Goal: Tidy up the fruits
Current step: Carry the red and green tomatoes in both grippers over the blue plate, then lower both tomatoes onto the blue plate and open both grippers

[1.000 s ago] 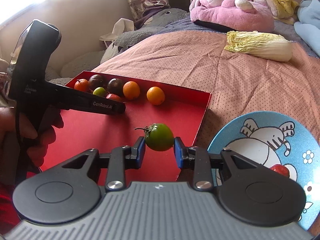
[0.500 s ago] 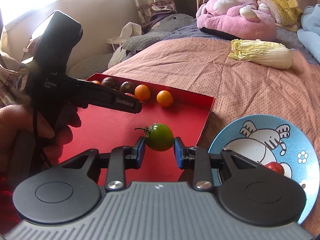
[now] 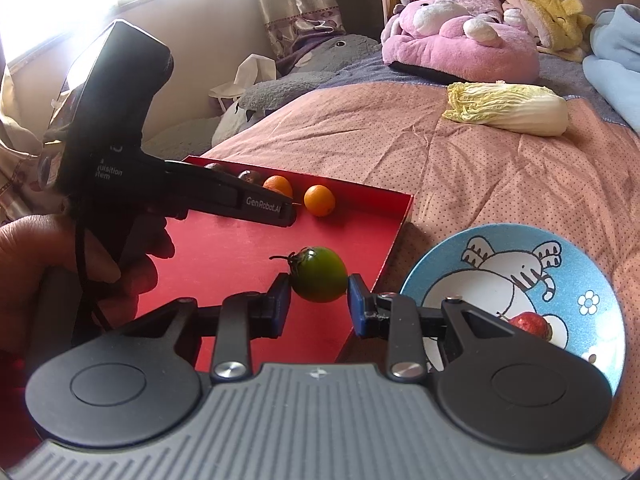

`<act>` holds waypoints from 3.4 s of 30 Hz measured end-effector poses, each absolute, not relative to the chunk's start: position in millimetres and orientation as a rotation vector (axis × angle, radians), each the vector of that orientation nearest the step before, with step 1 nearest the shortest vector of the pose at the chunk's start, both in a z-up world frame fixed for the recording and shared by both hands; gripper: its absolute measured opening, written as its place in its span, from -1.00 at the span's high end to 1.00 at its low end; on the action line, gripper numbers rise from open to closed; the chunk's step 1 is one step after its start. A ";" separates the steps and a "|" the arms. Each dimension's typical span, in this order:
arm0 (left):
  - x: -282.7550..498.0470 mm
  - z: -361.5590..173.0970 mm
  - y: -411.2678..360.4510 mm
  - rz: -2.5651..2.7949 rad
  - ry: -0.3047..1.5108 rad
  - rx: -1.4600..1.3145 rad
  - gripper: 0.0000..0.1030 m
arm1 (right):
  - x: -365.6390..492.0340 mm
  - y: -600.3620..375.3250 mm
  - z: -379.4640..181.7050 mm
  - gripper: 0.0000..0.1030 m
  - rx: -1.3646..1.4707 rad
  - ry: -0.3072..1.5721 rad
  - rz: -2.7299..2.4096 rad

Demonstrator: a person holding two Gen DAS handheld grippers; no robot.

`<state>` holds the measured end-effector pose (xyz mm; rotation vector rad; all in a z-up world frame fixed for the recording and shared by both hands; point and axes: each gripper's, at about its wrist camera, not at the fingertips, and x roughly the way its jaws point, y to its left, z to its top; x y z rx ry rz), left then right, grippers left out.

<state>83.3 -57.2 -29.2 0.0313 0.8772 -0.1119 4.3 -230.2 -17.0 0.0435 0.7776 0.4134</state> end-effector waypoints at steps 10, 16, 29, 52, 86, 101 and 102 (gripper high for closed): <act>79.5 -22.5 -78.2 -0.176 0.844 0.048 0.30 | -2.8 -272.7 -11.7 0.30 0.070 0.764 0.317; 71.9 -17.5 -95.6 -0.235 0.821 0.059 0.30 | -13.4 -307.5 -11.9 0.30 0.082 0.764 0.233; 52.9 -13.2 -135.9 -0.354 0.792 0.095 0.30 | -38.0 -351.8 -19.9 0.30 0.092 0.794 0.125; 30.6 -25.9 -176.0 -0.564 0.788 0.140 0.30 | -33.1 -366.9 -36.8 0.30 0.108 0.815 0.061; 27.4 -55.6 -197.4 -0.645 0.851 0.251 0.28 | 18.2 -354.4 -42.6 0.29 0.083 0.818 0.068; 20.1 -52.7 -199.6 -0.686 0.828 0.277 -0.10 | 36.0 -348.4 -55.0 0.29 0.063 0.849 0.057; 20.0 -52.4 -199.5 -0.688 0.830 0.274 -0.10 | 36.1 -348.3 -54.8 0.26 0.065 0.848 0.055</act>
